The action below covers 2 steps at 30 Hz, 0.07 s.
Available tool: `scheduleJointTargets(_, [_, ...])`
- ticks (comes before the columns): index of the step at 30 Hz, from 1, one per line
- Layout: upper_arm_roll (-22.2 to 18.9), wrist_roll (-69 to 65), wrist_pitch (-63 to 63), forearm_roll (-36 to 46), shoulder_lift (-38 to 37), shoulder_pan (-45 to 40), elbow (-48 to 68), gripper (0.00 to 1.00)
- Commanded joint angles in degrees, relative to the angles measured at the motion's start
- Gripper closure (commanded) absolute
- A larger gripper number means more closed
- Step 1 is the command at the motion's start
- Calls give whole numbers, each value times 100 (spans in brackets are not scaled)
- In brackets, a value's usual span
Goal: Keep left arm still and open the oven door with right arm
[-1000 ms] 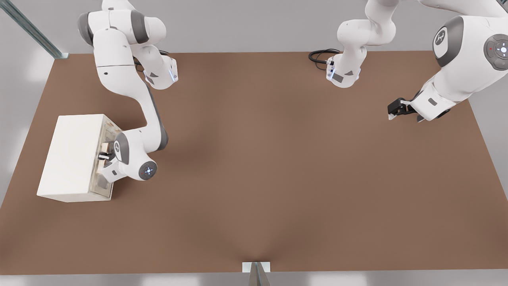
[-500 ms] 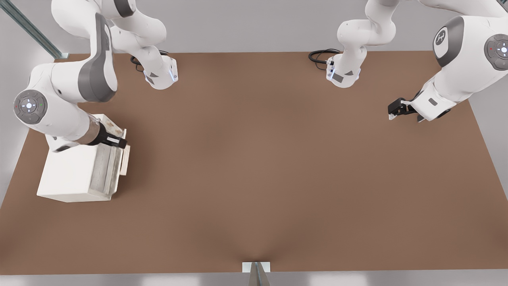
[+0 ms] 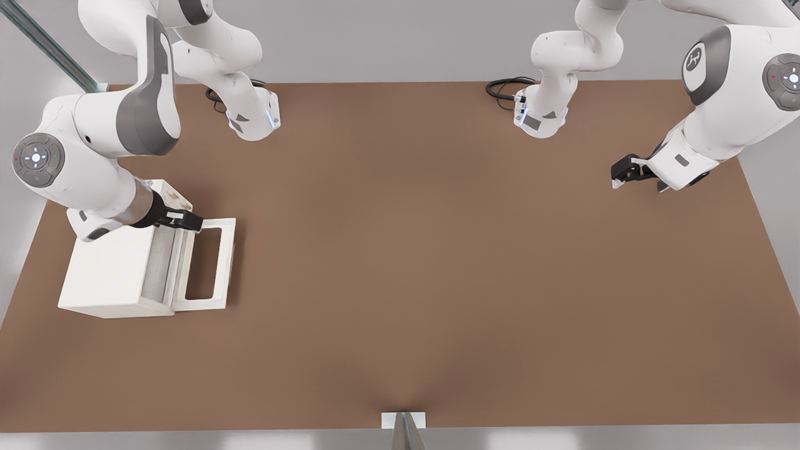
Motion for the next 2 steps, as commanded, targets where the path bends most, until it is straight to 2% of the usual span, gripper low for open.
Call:
scheduleJointTargets(1, [-4,-644,49,-3,-3,3,2,0])
scheduleJointTargets(2, [-4,-644,49,-3,-3,3,2,0])
